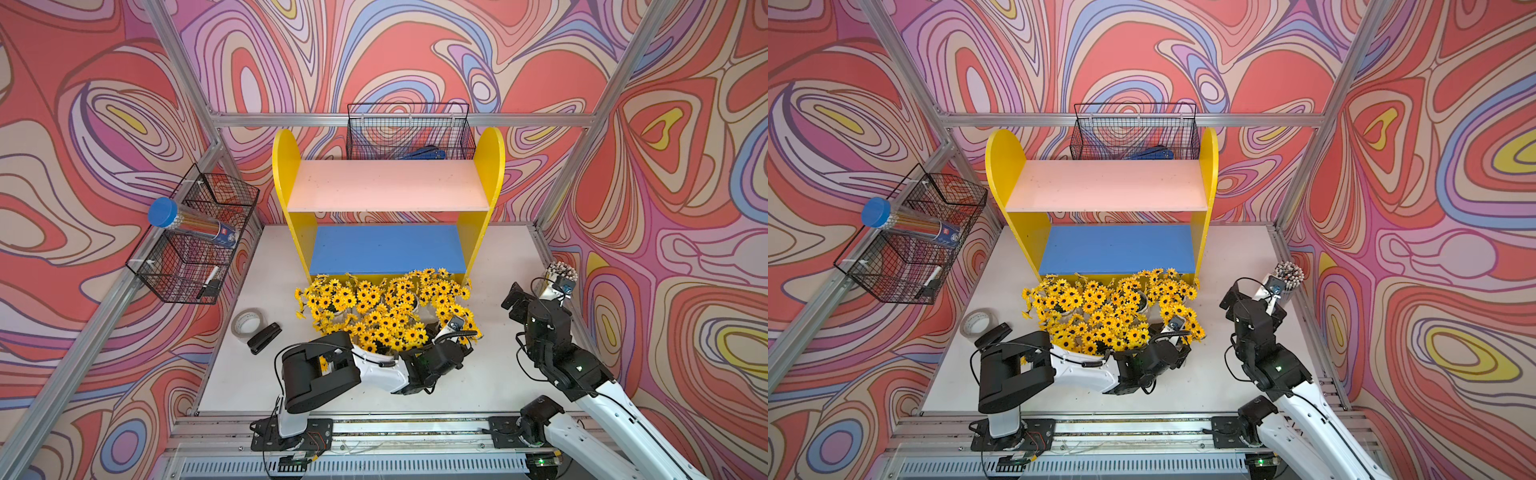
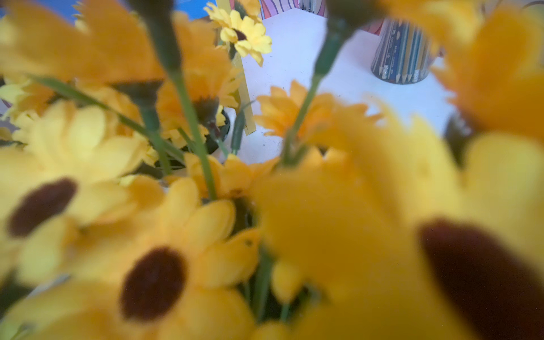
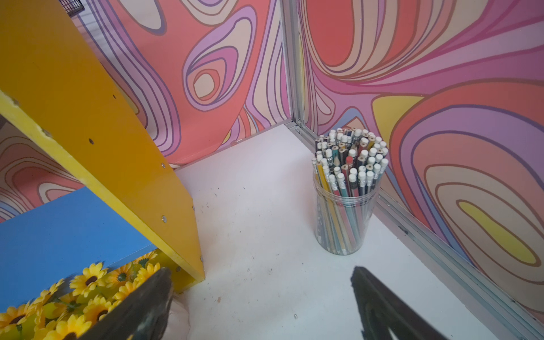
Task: Take the sunflower pots off the shelves
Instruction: Place the sunflower pot at the center of the board.
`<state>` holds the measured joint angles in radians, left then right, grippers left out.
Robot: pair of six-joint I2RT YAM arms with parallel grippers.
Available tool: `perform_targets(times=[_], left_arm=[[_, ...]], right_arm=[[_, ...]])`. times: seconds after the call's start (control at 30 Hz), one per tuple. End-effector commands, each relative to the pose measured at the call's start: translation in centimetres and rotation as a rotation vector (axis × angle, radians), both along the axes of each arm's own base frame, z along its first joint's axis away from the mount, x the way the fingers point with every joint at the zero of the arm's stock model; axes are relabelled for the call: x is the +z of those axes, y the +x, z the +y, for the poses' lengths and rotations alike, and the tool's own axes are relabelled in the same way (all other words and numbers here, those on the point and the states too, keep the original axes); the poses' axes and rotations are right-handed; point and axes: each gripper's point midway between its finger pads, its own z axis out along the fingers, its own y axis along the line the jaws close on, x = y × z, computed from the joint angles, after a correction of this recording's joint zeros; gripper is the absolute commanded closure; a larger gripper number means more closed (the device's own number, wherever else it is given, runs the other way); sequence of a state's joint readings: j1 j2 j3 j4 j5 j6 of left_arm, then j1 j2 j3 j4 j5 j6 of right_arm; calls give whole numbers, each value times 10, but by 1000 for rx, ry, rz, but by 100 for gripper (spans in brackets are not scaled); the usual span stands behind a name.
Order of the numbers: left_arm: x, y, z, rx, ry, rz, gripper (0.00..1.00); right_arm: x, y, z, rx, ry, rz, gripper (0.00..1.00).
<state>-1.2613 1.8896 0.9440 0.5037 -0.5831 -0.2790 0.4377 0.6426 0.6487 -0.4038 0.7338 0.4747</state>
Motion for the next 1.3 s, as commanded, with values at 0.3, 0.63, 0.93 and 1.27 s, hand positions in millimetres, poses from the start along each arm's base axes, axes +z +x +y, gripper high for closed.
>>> perform_targets(times=[0.3, 0.63, 0.93, 1.27], left_arm=[[34, -8, 9, 15, -86, 16, 0], [92, -28, 4, -64, -17, -4, 0], [181, -32, 51, 16, -31, -100, 0], [175, -59, 209, 273, -33, 82, 77]], right_arm=[[-1, 7, 13, 76, 2, 2, 2], [1, 7, 13, 76, 9, -10, 2], [1, 10, 29, 165, 38, 5, 2], [-14, -26, 107, 651, 196, 168, 96]])
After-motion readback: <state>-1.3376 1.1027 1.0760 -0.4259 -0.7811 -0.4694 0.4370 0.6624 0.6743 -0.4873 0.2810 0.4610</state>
